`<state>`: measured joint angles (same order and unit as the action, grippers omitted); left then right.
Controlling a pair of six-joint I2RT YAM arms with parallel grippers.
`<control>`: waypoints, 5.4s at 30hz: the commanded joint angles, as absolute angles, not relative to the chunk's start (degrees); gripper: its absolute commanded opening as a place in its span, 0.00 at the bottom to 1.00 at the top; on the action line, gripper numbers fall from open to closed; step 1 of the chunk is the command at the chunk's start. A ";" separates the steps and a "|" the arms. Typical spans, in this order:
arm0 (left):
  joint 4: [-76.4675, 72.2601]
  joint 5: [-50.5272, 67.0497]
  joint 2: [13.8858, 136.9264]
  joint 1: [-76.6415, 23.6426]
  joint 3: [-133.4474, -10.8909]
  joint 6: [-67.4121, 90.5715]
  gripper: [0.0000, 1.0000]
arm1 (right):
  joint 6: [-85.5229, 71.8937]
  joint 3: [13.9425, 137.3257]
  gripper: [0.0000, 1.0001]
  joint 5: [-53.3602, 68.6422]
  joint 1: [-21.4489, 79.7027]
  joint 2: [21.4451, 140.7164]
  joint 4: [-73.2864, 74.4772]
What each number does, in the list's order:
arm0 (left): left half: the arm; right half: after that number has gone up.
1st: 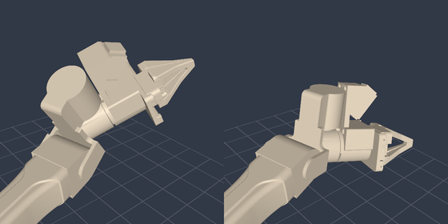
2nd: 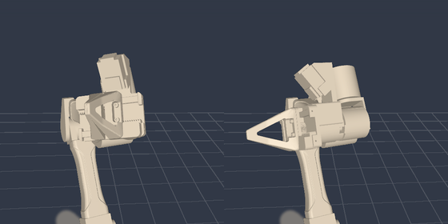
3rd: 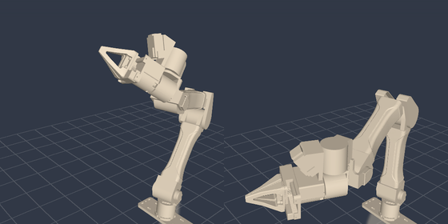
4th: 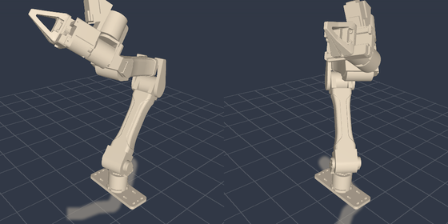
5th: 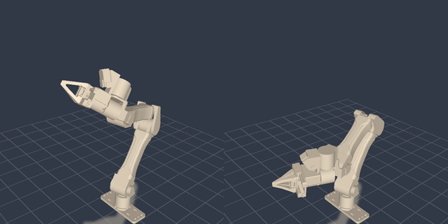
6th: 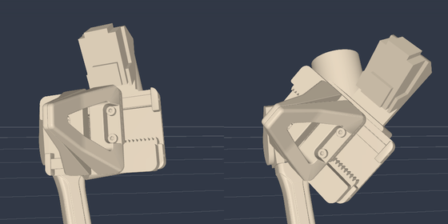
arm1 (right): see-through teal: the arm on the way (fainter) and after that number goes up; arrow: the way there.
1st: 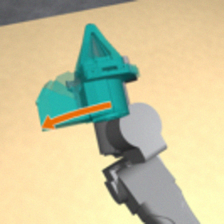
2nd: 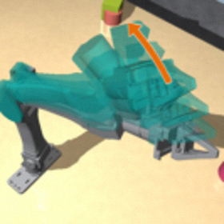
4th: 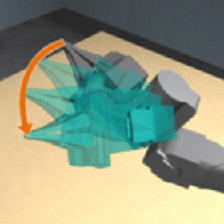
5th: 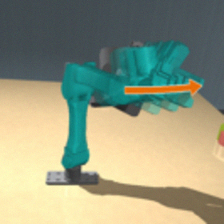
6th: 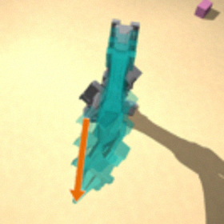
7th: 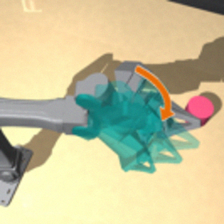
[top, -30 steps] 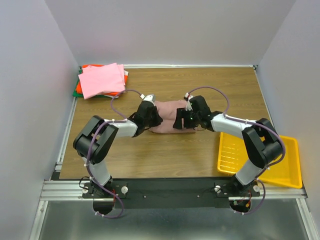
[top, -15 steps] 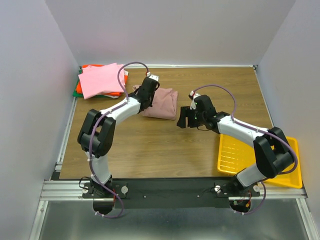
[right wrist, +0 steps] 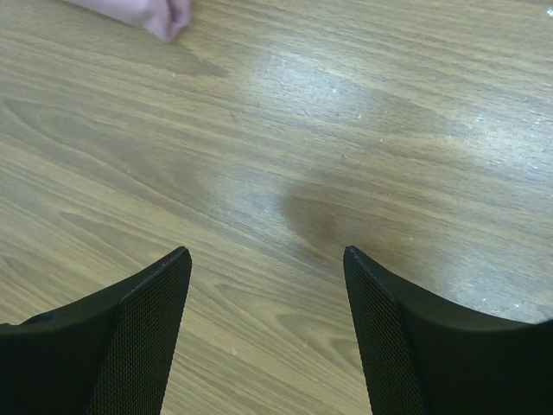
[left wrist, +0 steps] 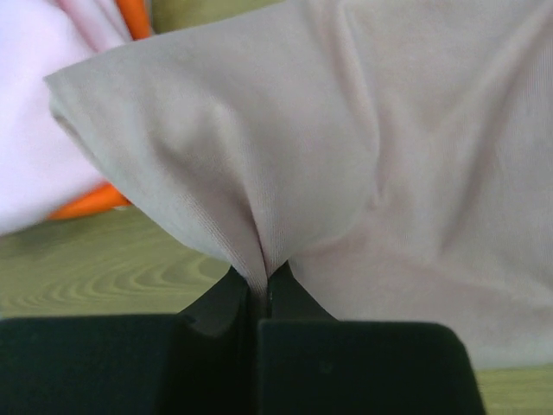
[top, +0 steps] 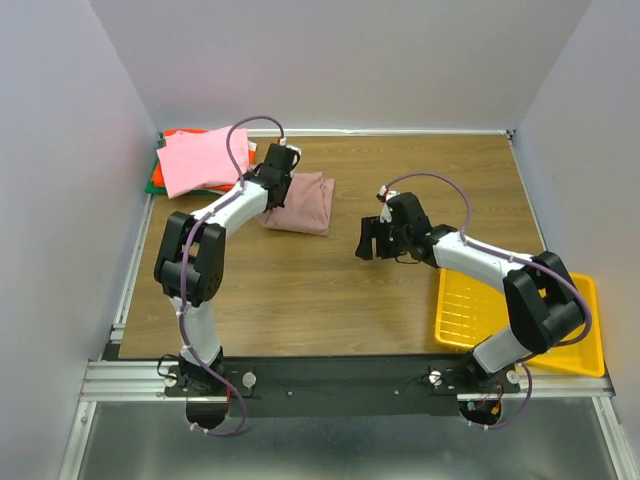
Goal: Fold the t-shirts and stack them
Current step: Neatly place the folded tshirt to the corner
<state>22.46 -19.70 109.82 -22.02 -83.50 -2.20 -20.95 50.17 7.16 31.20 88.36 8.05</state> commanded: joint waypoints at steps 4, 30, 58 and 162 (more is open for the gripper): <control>16.81 -6.42 103.73 -24.77 -68.75 6.58 0.00 | -21.01 54.31 0.78 8.26 31.55 88.94 9.32; -1.58 2.81 80.60 -32.34 -35.95 21.79 0.01 | -21.62 59.60 0.70 23.83 32.87 101.60 0.53; -17.04 5.70 58.70 -21.88 -12.84 45.96 0.91 | -23.64 59.94 0.45 11.69 32.87 108.81 5.19; 36.30 -16.16 120.86 9.23 -123.40 -0.19 0.98 | -19.42 51.68 0.86 15.21 32.87 94.57 7.29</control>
